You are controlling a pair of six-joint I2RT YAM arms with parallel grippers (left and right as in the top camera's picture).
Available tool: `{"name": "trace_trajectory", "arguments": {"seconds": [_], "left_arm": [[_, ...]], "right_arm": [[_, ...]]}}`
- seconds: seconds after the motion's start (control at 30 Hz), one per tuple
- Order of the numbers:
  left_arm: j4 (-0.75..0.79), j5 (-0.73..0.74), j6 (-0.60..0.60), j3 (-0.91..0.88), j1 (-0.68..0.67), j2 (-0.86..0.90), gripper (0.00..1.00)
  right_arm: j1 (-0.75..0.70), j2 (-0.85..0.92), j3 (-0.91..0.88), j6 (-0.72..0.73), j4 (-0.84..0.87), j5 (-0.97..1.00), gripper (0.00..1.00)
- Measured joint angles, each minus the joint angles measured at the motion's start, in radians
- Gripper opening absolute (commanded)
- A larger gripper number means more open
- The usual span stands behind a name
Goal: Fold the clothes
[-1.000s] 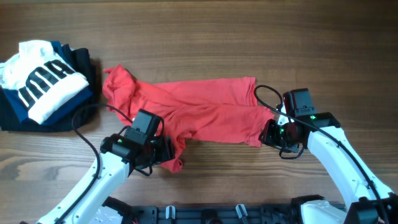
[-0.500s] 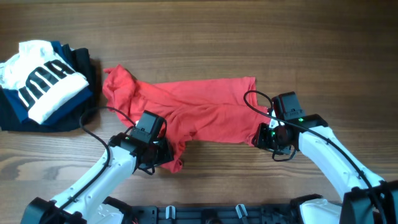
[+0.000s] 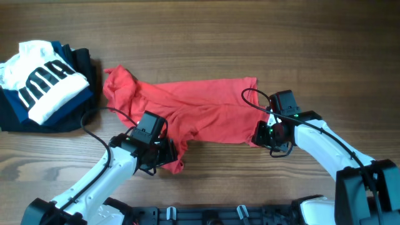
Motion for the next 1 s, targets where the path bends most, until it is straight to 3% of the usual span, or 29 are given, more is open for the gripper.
{"name": "trace_trajectory", "arguments": {"seconds": [0.1, 0.17, 0.2, 0.27, 0.47, 0.6, 0.8, 1.0], "left_arm": [[0.006, 0.000, 0.000, 0.000, 0.000, 0.000, 0.57], [0.007, 0.001, 0.000, 0.000, 0.000, 0.000, 0.48], [0.008, 0.002, -0.002, 0.000, 0.000, 0.000, 0.37], [0.010, 0.004, 0.001, 0.000, 0.000, 0.000, 0.04], [0.016, 0.007, -0.001, 0.000, 0.000, 0.000, 0.04], [0.010, 0.019, 0.000, 0.000, 0.000, -0.005, 0.04], [-0.021, 0.027, 0.003, 0.002, 0.000, -0.115, 0.04], [-0.089, 0.017, 0.014, 0.066, 0.003, -0.308, 0.04]], "right_arm": [[0.026, 0.010, 0.005, 0.001, 0.023, 0.001, 0.15], [0.041, 0.015, 0.005, 0.002, 0.036, 0.000, 0.08], [0.048, 0.017, 0.005, 0.001, 0.040, 0.000, 0.04], [0.061, 0.022, 0.005, 0.002, 0.045, 0.000, 0.04], [0.064, 0.022, 0.005, 0.000, 0.043, 0.000, 0.05], [0.063, 0.024, 0.039, -0.001, -0.066, 0.019, 0.04], [-0.003, -0.051, 0.233, -0.022, -0.274, 0.079, 0.04], [-0.186, -0.200, 0.459, -0.058, -0.380, 0.111, 0.04]]}}
